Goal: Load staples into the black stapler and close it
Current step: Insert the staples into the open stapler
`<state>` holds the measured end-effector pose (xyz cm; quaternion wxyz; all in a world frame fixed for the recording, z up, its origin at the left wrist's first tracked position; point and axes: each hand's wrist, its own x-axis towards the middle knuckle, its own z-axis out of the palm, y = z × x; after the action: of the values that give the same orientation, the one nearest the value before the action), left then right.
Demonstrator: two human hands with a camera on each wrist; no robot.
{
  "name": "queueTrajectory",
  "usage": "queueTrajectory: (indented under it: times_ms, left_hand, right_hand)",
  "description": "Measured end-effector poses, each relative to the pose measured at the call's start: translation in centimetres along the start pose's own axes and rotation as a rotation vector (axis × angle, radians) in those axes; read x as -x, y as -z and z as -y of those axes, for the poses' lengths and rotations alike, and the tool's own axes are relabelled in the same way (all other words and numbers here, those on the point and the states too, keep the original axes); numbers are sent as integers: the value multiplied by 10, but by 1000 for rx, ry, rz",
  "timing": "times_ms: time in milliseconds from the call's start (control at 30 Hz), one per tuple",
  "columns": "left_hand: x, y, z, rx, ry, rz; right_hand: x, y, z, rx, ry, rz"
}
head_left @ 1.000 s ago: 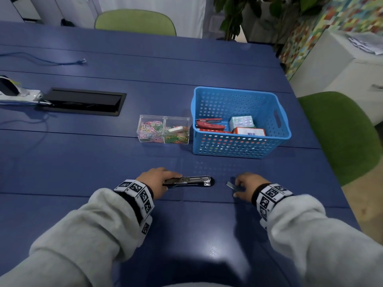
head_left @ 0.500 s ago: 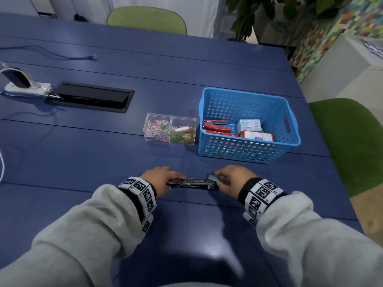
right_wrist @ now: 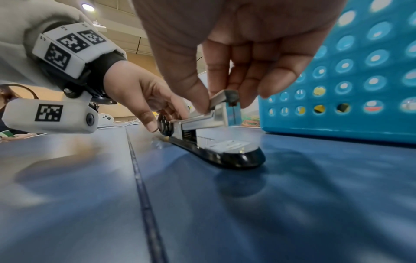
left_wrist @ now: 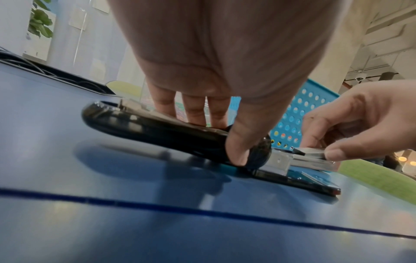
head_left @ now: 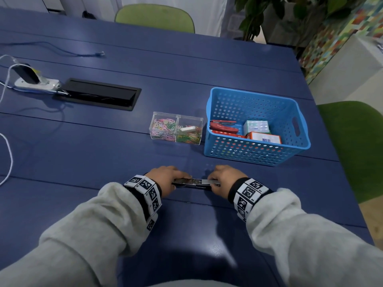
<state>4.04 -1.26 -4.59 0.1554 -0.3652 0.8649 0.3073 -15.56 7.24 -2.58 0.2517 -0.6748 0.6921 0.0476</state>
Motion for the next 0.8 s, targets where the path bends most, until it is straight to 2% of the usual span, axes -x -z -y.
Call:
queueTrajectory:
  times_ms: [233,433,633,800]
  left_hand:
    - [-1,-2,1,22,6,-30]
    - [0,-4,15,48,117,-103]
    - [15,-1,35,-44,231,-170]
    - [22,12,34,26,247,-149]
  right_hand:
    - [-7,0,2,64,4,54]
    - [-7,-2,-3,43,-43,80]
    - [-3,-7,-14,-92,-136,82]
    - [0,-10,-22,-255,-209,-13]
